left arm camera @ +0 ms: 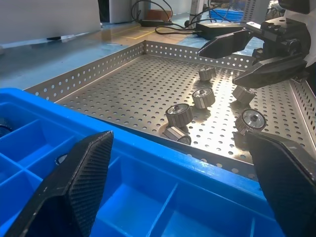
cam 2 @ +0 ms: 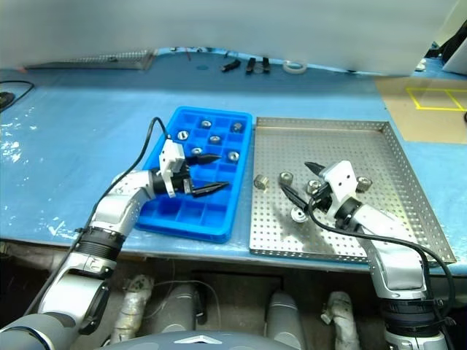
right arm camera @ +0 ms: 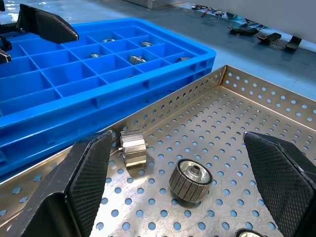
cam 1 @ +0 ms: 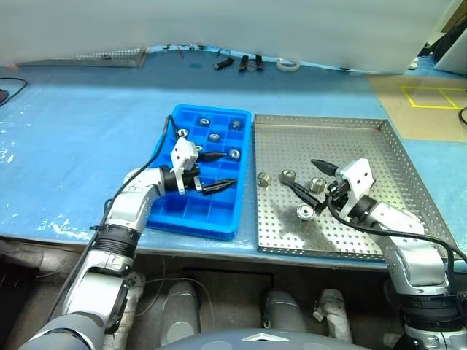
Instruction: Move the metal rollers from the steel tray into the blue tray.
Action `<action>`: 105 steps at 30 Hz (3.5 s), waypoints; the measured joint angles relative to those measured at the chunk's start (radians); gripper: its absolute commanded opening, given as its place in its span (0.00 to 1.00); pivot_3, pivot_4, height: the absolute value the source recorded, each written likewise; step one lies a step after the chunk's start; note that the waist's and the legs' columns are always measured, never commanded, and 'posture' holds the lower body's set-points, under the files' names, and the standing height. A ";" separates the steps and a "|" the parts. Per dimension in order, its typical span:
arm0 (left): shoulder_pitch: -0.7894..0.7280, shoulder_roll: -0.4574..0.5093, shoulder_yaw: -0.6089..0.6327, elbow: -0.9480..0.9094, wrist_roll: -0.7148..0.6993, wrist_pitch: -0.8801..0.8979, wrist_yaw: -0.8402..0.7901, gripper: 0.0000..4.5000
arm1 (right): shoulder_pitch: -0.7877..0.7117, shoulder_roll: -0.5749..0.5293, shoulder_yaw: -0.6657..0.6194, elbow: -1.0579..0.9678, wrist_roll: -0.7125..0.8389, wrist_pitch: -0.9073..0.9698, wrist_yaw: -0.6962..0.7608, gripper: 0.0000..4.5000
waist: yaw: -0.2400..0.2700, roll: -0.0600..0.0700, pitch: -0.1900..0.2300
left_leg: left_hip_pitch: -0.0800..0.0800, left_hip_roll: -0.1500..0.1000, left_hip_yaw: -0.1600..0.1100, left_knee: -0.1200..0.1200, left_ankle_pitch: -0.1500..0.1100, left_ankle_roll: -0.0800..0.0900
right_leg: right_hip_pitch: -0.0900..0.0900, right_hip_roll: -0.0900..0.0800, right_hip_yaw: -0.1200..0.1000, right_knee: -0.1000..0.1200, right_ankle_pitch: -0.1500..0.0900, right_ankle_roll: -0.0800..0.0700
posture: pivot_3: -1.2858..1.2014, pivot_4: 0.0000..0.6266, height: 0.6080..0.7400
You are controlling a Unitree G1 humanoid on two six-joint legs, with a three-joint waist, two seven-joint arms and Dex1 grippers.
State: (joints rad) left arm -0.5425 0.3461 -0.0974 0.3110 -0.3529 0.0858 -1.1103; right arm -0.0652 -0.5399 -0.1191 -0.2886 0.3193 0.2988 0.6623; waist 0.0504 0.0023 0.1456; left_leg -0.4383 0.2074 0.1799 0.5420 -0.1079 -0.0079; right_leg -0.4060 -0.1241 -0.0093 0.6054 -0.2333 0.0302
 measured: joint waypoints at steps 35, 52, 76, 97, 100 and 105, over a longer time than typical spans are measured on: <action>-0.571 -0.086 -0.236 0.514 0.247 0.024 -0.251 1.00 | 0.111 0.053 -0.040 -0.114 -0.007 -0.001 -0.126 0.99 | -0.024 -0.001 0.000 | -0.002 0.000 0.004 0.000 -0.001 0.002 | -0.003 0.000 0.006 -0.001 0.000 0.000 | 0.35 0.24 1.00; -0.781 -0.251 -0.340 0.976 0.601 -0.261 -0.130 1.00 | 0.382 0.225 -0.020 -0.284 -0.108 -0.029 -0.335 0.99 | -0.096 -0.003 0.002 | -0.002 -0.001 0.012 0.001 -0.005 0.007 | -0.006 -0.001 0.007 -0.005 0.000 0.001 | 0.28 0.24 1.00; -0.789 -0.233 -0.392 0.999 0.799 -0.184 -0.081 0.67 | 0.397 0.266 0.008 -0.325 -0.163 -0.022 -0.419 1.00 | -0.225 -0.004 0.002 | 0.000 0.000 0.014 0.003 -0.007 0.010 | -0.004 -0.001 0.007 -0.007 0.000 0.001 | 0.28 0.24 1.00; -0.797 -0.161 -0.425 0.997 0.859 -0.227 -0.098 0.47 | 0.354 0.293 0.043 -0.276 -0.199 -0.036 -0.443 1.00 | -0.291 -0.004 0.003 | 0.000 0.001 0.013 0.003 -0.008 0.010 | -0.003 -0.001 0.004 -0.009 0.000 0.001 | 0.29 0.24 1.00; -0.796 -0.156 -0.426 0.997 0.865 -0.229 -0.092 0.35 | 0.353 0.293 0.044 -0.276 -0.201 -0.037 -0.446 1.00 | -0.292 -0.005 0.003 | 0.000 0.001 0.013 0.003 -0.008 0.010 | -0.002 -0.001 0.004 -0.009 0.000 0.001 | 0.29 0.24 1.00; -0.796 -0.154 -0.425 0.996 0.868 -0.230 -0.097 0.29 | 0.353 0.293 0.044 -0.276 -0.202 -0.037 -0.446 1.00 | -0.293 -0.005 0.003 | 0.000 0.001 0.013 0.003 -0.009 0.011 | -0.002 -0.001 0.004 -0.010 0.000 0.001 | 0.30 0.24 1.00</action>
State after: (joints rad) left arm -1.3387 0.1920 -0.5224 1.3066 0.5155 -0.1445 -1.2072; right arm 0.2881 -0.2473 -0.0751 -0.5646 0.1178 0.2620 0.2160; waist -0.2424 -0.0028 0.1486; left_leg -0.4384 0.2081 0.1932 0.5453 -0.1165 0.0028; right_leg -0.4083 -0.1253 -0.0053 0.5958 -0.2332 0.0309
